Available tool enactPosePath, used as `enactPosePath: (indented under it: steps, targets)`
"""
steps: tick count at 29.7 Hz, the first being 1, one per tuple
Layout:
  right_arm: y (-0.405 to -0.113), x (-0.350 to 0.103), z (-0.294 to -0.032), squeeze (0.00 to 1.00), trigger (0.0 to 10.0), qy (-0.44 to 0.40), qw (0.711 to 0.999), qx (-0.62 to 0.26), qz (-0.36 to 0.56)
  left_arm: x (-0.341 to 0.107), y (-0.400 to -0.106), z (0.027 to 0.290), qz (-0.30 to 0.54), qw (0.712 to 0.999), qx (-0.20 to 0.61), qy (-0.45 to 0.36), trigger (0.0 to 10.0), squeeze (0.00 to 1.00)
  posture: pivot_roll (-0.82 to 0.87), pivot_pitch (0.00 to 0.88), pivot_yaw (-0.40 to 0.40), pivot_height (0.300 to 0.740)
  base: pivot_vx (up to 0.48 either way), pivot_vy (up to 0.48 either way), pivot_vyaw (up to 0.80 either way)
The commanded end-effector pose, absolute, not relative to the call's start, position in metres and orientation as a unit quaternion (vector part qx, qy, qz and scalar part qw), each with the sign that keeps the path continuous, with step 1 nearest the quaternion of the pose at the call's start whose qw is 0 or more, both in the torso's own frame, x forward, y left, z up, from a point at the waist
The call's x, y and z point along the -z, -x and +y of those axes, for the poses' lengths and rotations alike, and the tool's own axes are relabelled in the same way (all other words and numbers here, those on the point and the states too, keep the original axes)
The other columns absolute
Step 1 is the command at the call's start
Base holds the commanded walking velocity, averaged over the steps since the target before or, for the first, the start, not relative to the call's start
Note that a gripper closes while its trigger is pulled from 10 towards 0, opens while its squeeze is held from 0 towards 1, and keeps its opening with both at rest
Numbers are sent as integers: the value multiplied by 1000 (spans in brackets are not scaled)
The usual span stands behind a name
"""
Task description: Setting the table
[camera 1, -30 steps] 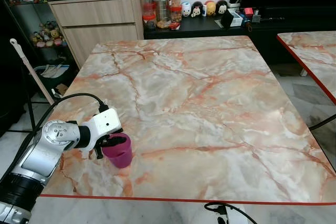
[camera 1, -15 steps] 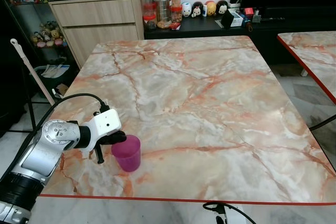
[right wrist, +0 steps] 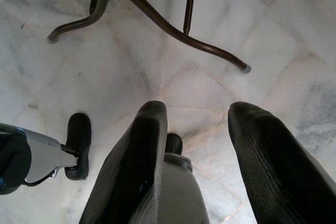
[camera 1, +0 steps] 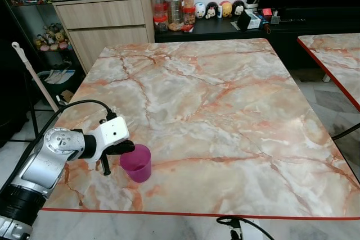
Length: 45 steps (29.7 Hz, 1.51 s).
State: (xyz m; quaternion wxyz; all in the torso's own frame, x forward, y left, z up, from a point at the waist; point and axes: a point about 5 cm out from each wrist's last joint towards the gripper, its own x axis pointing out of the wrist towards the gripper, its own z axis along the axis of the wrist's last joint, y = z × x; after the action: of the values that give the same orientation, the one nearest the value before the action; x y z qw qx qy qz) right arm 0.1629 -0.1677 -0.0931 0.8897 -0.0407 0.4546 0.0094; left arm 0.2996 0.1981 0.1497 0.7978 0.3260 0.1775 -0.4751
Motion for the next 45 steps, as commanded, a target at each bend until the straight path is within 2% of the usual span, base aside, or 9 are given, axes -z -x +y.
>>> enactPosePath:
  steps: [1, 11, 12, 14, 25, 33, 34, 36, 45]
  targets:
    - [-169, 90, -165, 0, 10000, 40, 895, -9, 444, -151, -299, 200, 181, 795, 477, -329, 10000, 0, 62, 0, 54, 740, 0, 0, 0]
    - [-169, 90, -164, 0, 10000, 40, 896, -11, 443, -149, -297, 197, 184, 792, 487, -319, 10000, 0, 64, 0, 55, 740, 0, 0, 0]
    - [-169, 90, -164, 0, 10000, 40, 896, -11, 443, -150, -296, 198, 182, 792, 489, -317, 706, 0, 64, 0, 55, 740, 0, 0, 0]
    - [-169, 90, -164, 0, 10000, 40, 896, -10, 443, -153, -297, 198, 175, 799, 485, -309, 0, 0, 64, 0, 55, 740, 0, 0, 0]
    - [-168, 91, -166, 0, 10000, 41, 894, -9, 445, -191, -313, 209, 76, 875, 422, -224, 0, 0, 62, 0, 52, 740, 0, 0, 0]
    - [-166, 92, -166, 0, 10000, 41, 892, -8, 450, -208, -341, 245, -47, 984, 144, -93, 0, 0, 62, 0, 49, 740, 0, 0, 0]
    - [-165, 92, -167, 0, 10000, 41, 892, -8, 450, -205, -341, 251, -57, 992, 100, -56, 8039, 0, 62, 0, 49, 740, 0, 0, 0]
    - [-165, 92, -167, 0, 10000, 42, 892, -8, 450, -200, -338, 252, -64, 995, 70, -29, 10000, 0, 62, 0, 45, 740, 0, 0, 0]
    - [-163, 93, -170, 0, 10000, 44, 889, -6, 455, -170, -324, 238, -113, 990, -43, 75, 10000, 0, 66, 0, 38, 740, 0, 0, 0]
